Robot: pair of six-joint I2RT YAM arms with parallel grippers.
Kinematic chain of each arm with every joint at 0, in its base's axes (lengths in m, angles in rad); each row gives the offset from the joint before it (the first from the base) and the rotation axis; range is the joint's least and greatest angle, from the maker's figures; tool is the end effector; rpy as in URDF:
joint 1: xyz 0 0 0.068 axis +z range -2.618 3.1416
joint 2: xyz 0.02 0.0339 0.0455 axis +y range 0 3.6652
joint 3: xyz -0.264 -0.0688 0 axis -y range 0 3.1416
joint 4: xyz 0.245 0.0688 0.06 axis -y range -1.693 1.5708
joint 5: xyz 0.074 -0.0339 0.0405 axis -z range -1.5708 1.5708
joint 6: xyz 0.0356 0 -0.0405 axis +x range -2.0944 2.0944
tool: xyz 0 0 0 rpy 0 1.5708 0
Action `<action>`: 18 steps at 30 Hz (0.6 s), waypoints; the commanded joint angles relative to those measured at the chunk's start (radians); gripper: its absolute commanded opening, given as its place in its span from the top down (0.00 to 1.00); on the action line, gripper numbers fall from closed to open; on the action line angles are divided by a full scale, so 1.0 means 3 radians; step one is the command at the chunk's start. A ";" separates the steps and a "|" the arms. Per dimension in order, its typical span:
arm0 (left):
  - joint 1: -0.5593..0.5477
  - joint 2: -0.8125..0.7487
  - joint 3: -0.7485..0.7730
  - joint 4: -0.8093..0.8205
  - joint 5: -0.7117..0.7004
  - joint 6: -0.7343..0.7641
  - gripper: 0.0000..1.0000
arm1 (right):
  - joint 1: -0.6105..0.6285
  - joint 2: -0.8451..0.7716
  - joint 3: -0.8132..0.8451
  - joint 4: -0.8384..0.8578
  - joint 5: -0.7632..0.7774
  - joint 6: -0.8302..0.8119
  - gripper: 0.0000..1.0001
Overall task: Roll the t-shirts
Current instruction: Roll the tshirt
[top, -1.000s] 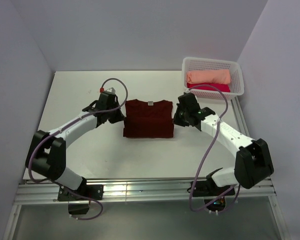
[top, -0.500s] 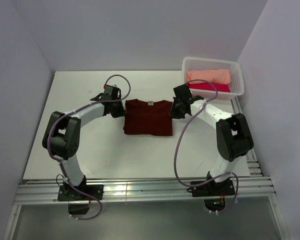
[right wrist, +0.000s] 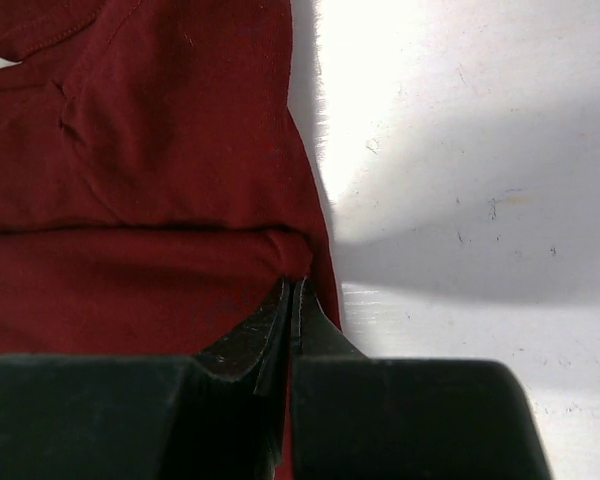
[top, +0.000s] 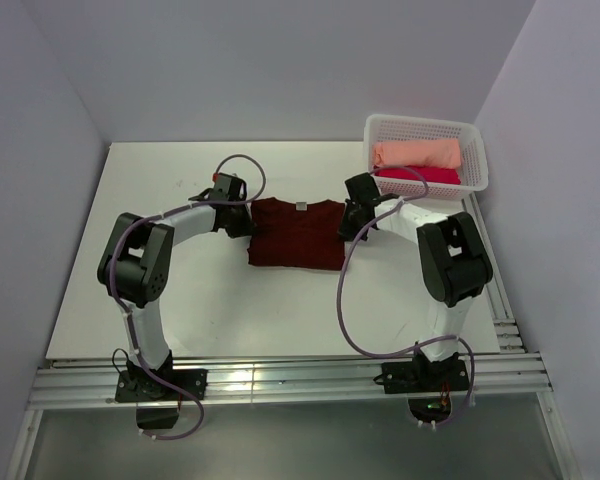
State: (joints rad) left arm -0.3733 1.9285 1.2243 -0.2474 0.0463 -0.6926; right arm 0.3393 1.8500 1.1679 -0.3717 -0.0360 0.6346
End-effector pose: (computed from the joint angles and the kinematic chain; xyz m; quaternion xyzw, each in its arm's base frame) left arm 0.3733 -0.1480 0.1587 -0.1444 0.9412 -0.1737 0.2511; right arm 0.3531 0.1260 0.1641 0.1377 0.9568 0.1350 0.2177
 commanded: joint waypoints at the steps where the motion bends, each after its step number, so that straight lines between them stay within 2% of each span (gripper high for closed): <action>1: 0.0032 0.0091 0.0071 0.0032 -0.0134 0.0105 1.00 | -0.0032 0.0021 -0.0170 0.0058 0.0054 0.0052 1.00; 2: 0.0032 0.0096 0.0066 0.0047 -0.0250 0.0110 1.00 | -0.0032 0.0005 -0.0272 0.0078 0.0059 0.0063 1.00; 8: 0.0043 0.0071 -0.0026 0.0139 -0.0267 0.0207 1.00 | 0.0045 -0.0209 -0.0681 0.0104 0.0084 0.0140 1.00; 12: 0.0053 0.0019 -0.0042 0.0277 -0.0079 0.0447 1.00 | 0.0259 -0.0465 -0.1003 0.0109 0.0115 0.0318 1.00; 15: 0.0053 0.0019 -0.0021 0.0308 0.0039 0.0605 1.00 | 0.0555 -0.0634 -0.1274 0.0165 0.0110 0.0589 1.00; 17: 0.0053 0.0009 -0.0072 0.0395 0.0188 0.0672 1.00 | 0.0856 -0.0802 -0.1569 0.0343 -0.0032 0.0921 1.00; 18: 0.0053 -0.0011 -0.0098 0.0441 0.0229 0.0703 1.00 | 0.0974 -0.0884 -0.1693 0.0420 -0.0043 0.1256 1.00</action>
State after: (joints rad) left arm -0.3660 1.9327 1.2156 -0.1677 0.0643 -0.5568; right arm 0.5198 1.6066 0.7948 -0.1562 -0.0166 0.8360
